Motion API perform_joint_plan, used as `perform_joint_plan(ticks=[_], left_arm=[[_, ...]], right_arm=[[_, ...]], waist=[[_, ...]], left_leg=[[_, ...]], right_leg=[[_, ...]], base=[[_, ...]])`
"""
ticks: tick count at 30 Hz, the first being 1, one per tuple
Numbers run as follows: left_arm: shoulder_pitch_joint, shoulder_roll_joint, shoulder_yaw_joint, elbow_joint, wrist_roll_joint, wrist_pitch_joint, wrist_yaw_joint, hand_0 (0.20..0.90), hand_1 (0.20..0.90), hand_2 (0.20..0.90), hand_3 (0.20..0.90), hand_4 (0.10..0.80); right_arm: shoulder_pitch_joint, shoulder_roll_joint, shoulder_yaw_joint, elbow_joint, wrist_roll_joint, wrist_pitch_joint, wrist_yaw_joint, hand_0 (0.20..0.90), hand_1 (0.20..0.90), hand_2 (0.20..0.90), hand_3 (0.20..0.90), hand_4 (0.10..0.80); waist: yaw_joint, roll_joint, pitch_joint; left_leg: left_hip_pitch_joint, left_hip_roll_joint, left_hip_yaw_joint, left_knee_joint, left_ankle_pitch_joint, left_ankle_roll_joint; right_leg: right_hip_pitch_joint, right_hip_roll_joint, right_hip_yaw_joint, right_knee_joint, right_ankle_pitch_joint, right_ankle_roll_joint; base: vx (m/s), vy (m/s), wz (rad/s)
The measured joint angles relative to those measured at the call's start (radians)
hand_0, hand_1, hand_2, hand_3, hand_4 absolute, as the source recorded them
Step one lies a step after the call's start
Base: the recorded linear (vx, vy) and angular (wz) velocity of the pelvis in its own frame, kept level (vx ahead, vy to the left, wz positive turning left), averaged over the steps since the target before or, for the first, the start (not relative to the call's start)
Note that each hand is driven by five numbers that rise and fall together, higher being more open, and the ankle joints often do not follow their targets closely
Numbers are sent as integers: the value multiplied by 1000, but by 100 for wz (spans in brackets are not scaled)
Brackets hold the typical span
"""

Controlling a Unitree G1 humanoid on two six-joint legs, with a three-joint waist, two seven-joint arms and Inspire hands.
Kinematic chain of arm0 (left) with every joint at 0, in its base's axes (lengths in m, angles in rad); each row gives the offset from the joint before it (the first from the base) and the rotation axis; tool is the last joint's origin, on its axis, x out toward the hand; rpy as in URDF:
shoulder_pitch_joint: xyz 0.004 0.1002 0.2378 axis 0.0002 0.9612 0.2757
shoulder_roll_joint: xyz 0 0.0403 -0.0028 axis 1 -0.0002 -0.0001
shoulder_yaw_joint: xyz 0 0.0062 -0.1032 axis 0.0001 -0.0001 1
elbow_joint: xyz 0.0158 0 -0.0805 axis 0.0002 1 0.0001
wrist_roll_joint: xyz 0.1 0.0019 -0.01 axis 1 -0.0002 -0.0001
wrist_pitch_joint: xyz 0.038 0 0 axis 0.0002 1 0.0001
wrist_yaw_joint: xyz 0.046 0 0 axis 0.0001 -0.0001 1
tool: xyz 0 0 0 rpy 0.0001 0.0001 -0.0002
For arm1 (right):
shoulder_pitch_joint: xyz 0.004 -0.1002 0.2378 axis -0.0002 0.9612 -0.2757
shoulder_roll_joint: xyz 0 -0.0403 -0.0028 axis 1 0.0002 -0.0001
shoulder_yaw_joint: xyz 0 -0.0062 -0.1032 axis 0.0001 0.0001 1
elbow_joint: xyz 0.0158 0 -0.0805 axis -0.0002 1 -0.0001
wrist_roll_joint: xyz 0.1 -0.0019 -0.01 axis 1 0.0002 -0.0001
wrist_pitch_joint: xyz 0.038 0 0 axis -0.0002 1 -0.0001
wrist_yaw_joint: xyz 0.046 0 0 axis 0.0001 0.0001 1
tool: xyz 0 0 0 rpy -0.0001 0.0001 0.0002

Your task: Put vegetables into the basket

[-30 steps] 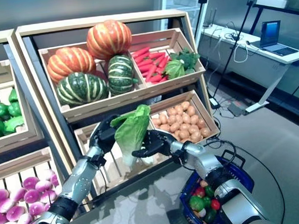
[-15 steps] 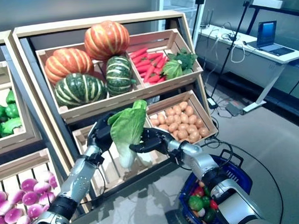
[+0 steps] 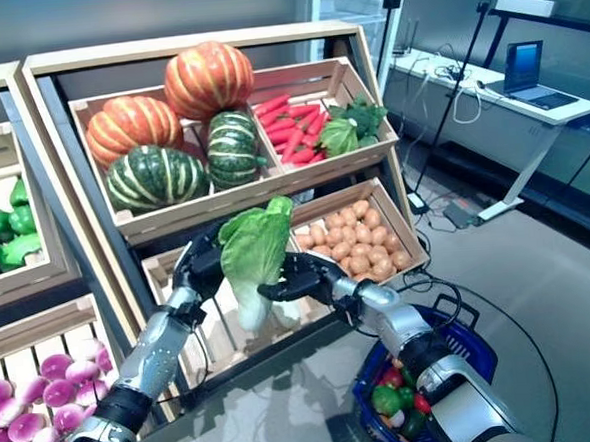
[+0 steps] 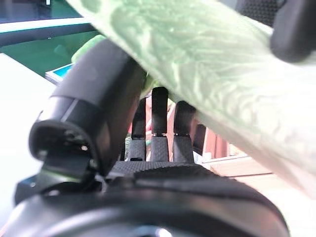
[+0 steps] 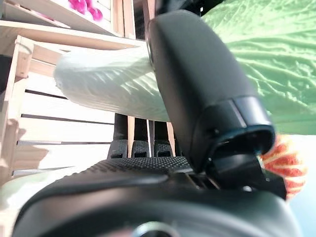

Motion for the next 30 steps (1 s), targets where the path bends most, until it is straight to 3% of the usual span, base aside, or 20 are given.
perform_joint_plan(ticks=[5, 9, 16, 22, 27, 30], left_arm=[[8, 17, 0, 0, 81, 21, -2, 900, 900, 900, 900, 800], [35, 80, 11, 18, 123, 21, -3, 900, 900, 900, 900, 800], [63, 195, 120, 114, 211, 7, 35, 900, 900, 900, 900, 800], [63, 266, 130, 135, 317, -56, 73, 900, 900, 900, 900, 800], [61, 333, 112, 135, 590, -120, 145, 900, 900, 900, 900, 800], [19, 402, 47, 159, 744, -170, 236, 900, 900, 900, 900, 800]], right_arm=[[82, -7, -41, 1, 7, -13, -12, 300, 300, 300, 300, 400], [152, -54, -117, 18, 5, -19, -16, 300, 300, 300, 300, 400], [226, -200, -272, 165, 3, -77, -22, 300, 300, 300, 300, 400], [277, -229, -342, 210, 3, -100, -26, 300, 300, 300, 300, 400], [297, -229, -357, 250, 6, -103, -70, 300, 300, 300, 300, 400], [287, -231, -357, 315, 9, -103, -129, 300, 300, 300, 300, 400]], waist=[[-2, 2, -1], [-15, 2, 0], [-43, 2, 0], [-58, 6, 3], [-67, 15, 9], [-66, 26, 23]], left_leg=[[0, 0, 16, -4, 0, 0], [-1, 0, 33, -7, 0, 1], [0, 2, 59, -7, -1, 1], [1, 2, 81, -8, -1, 2], [-1, 1, 104, -8, -2, 3], [-41, 1, 109, 10, -2, 5]], right_leg=[[-12, 1, 23, 0, 2, 0], [-23, 3, 41, 0, 6, 0], [-40, 7, 77, 0, 15, -3], [-53, 9, 104, -1, 27, -4], [-68, 10, 127, -4, 36, -6], [-107, 5, 133, 6, 41, -9]], base=[[17, 11, -10], [-1, 6, -13], [-5, 4, -13], [14, -7, -13], [18, -27, -14], [-206, -35, -8]])
